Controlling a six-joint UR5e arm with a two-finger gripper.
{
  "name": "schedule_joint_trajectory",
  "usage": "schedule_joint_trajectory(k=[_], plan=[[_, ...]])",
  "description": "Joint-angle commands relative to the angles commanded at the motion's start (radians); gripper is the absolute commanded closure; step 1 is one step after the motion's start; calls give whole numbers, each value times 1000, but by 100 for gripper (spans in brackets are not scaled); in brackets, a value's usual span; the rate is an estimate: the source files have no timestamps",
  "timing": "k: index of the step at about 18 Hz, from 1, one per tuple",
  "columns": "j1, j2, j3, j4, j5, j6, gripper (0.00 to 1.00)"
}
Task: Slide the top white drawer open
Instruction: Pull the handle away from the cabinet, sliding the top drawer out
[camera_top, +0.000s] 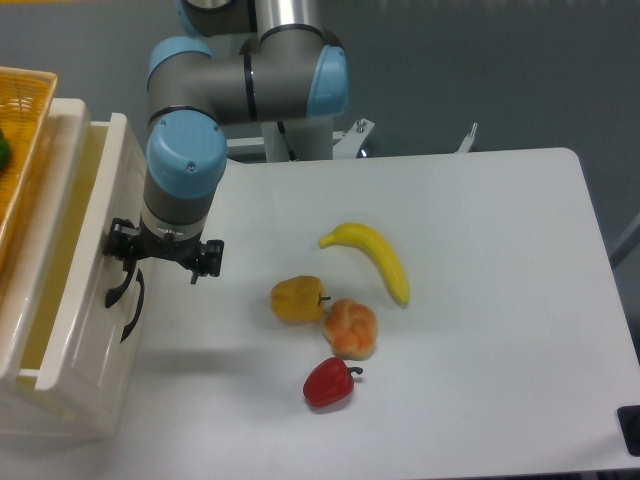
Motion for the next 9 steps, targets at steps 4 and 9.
schedule_joint_trajectory(k=[4, 9], plan=[[12, 2, 2, 0, 5, 6, 0], [14, 3, 9, -2, 31, 9, 0]])
